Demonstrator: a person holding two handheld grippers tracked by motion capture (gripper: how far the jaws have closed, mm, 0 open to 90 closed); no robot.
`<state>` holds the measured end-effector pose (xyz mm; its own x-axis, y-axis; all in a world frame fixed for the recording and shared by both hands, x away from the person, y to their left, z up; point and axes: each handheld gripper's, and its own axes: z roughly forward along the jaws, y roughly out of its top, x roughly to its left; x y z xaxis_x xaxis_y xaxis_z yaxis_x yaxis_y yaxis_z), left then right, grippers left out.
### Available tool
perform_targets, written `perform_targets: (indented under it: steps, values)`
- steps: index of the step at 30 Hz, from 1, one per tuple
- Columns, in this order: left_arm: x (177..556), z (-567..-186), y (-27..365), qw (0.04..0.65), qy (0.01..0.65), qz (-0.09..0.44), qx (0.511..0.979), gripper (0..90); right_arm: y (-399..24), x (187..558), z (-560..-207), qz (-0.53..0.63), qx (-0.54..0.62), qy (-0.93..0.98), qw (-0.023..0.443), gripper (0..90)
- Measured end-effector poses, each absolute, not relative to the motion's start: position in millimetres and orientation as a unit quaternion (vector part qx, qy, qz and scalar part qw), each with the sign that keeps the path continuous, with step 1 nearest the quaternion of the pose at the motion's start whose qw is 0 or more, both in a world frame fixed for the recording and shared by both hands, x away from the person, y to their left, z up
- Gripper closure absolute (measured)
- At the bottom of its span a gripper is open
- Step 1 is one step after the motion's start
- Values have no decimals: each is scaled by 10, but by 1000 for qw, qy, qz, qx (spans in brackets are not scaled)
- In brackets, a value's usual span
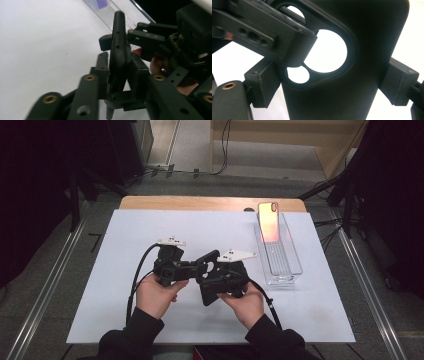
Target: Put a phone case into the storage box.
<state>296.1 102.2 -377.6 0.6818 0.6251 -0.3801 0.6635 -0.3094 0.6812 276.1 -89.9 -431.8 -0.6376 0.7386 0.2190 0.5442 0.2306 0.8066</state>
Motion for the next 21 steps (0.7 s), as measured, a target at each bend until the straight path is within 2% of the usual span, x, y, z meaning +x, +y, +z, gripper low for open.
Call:
perform_targets:
  steps: [6, 9, 21]
  values:
    - [2966, -3709, 1079, 442, 400, -22, 802, 538, -934, 2794, -4356, 457, 418, 779, 101, 124]
    - [2991, -3698, 1119, 443, 395, -41, 803, 464, -973, 2822, -4374, 456, 420, 778, 96, 124]
    - [3004, -3674, 1196, 439, 363, -50, 821, 342, -1146, 2914, -4400, 459, 428, 773, 92, 124]
